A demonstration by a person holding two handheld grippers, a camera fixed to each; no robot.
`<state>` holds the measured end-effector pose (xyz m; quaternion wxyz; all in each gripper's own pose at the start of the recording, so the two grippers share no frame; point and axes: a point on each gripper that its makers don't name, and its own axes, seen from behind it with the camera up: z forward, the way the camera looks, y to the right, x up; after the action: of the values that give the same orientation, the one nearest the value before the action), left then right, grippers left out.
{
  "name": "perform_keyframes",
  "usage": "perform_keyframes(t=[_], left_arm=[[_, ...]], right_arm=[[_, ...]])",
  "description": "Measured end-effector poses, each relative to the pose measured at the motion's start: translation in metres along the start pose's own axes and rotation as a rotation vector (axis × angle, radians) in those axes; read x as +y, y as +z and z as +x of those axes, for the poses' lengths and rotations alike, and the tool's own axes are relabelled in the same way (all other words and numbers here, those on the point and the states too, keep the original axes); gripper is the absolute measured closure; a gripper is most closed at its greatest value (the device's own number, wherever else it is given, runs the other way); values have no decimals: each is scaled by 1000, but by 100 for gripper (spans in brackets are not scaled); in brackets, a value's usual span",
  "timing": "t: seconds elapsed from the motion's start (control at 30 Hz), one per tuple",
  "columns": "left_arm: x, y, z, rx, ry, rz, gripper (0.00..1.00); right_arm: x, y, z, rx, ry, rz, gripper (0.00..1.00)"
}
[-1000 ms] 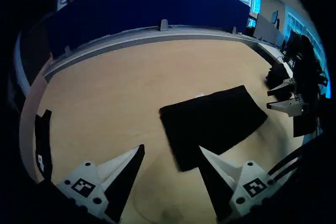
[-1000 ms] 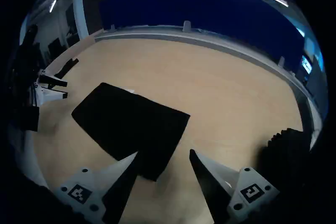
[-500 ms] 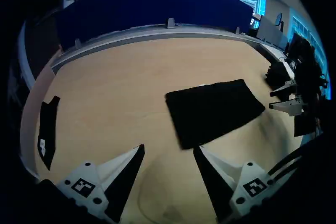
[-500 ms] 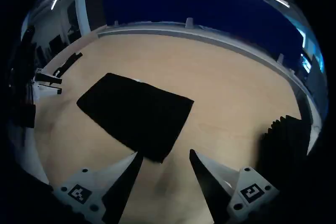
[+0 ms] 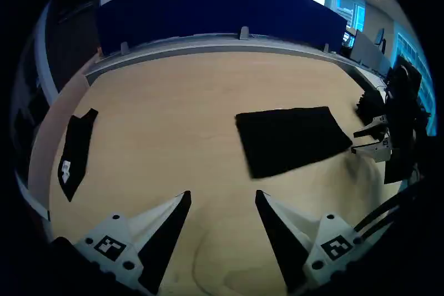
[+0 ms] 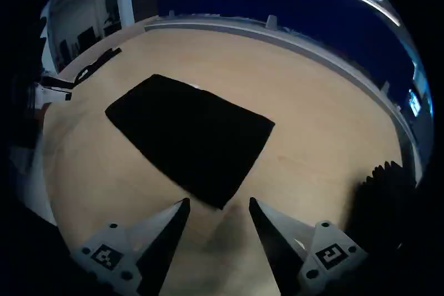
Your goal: Fold towel
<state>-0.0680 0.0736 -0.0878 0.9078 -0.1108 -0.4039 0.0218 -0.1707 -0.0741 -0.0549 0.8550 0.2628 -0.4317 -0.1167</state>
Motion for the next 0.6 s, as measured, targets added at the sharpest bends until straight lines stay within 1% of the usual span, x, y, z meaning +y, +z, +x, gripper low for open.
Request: perform_keyframes(t=[0.07,0.13,0.37,0.5,0.53,0.6], left_arm=[[-3,-4,-3,0,-10,8,14],[-7,-8,-6,-2,-20,15,15],[-13,-19,-15,-8,-51,29,15],[-13,-20,-18,-9,-55,29,15],[-13,-20,-19,-10,-55,30,15],[-13,-19,-20,-11,-53,30,15]], right_arm=[[0,3,-2,-8,-9,4,22],[-1,5,-2,-11,-18,9,27],[-2,9,-3,-29,-42,26,54],[-3,9,-3,-38,-49,37,68],[-2,9,-3,-40,-49,38,70],[-2,9,-4,-43,-49,41,72]])
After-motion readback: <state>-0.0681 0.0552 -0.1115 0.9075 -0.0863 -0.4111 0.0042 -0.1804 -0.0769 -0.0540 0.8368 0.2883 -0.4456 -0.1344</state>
